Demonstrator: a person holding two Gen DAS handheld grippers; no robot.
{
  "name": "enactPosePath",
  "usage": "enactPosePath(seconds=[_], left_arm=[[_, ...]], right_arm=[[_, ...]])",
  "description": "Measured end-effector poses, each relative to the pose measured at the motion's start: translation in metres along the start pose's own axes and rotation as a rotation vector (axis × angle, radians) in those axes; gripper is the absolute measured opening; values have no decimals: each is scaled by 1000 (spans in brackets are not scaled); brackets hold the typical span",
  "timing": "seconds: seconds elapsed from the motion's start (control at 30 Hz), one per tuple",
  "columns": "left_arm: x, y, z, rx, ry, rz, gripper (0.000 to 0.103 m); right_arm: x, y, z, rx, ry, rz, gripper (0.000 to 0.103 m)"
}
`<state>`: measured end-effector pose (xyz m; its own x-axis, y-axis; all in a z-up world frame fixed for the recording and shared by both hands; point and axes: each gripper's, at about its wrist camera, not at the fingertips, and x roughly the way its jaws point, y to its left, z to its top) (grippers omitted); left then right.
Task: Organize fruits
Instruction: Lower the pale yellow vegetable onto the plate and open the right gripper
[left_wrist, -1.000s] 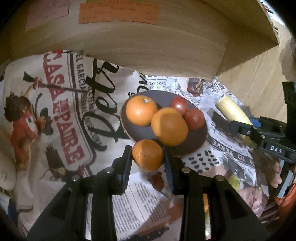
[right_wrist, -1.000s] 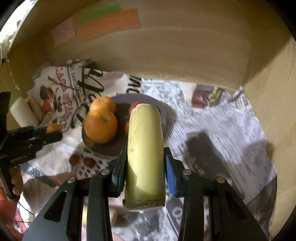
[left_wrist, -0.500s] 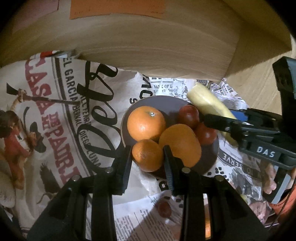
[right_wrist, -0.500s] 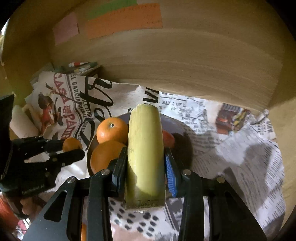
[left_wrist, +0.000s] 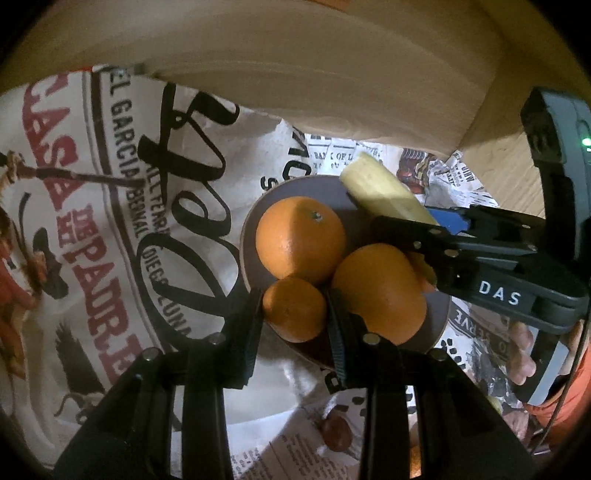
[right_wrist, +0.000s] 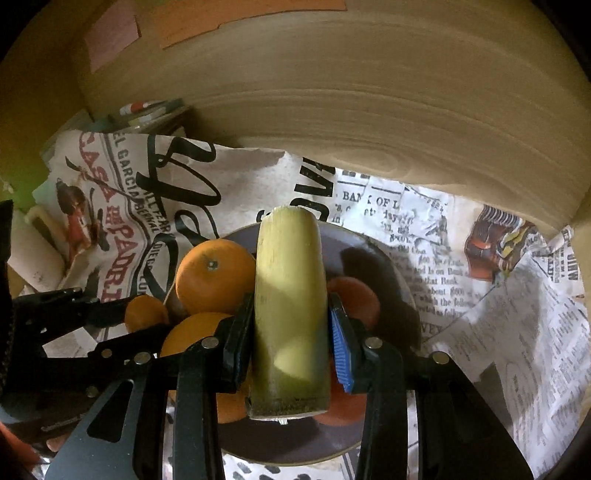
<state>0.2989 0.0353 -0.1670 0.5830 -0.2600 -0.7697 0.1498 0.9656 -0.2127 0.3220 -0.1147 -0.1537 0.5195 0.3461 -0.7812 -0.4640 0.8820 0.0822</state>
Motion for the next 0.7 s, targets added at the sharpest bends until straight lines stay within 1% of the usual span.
enactPosePath(seconds=[0.1,0.23,0.37,0.43,0.5,0.57,0.7], left_arm=[[5,0,0,0,15,3,34],[4,-1,1,4,13,9,35],[2,0,1,-1,12,6,37],[-4,1,1,-1,-1,12,43],[-13,4,0,-5,-20,15,55],[-23,5,-2,-15,-41,5,63],[-43,3,-11,-7,-65,7,65]], right_arm=[[1,2,0,-13,1,-4,36],[-2,2,2,-18,-11,-2,36],[-11,6,3,-40,-31,-18,36],[-16,7,2,-47,-40,-17,36],[-26,7,0,-51,-57,-21,36],[-35,9,-4,-56,-71,-25,37],[-55,12,-16,-67,-101,-40,41]])
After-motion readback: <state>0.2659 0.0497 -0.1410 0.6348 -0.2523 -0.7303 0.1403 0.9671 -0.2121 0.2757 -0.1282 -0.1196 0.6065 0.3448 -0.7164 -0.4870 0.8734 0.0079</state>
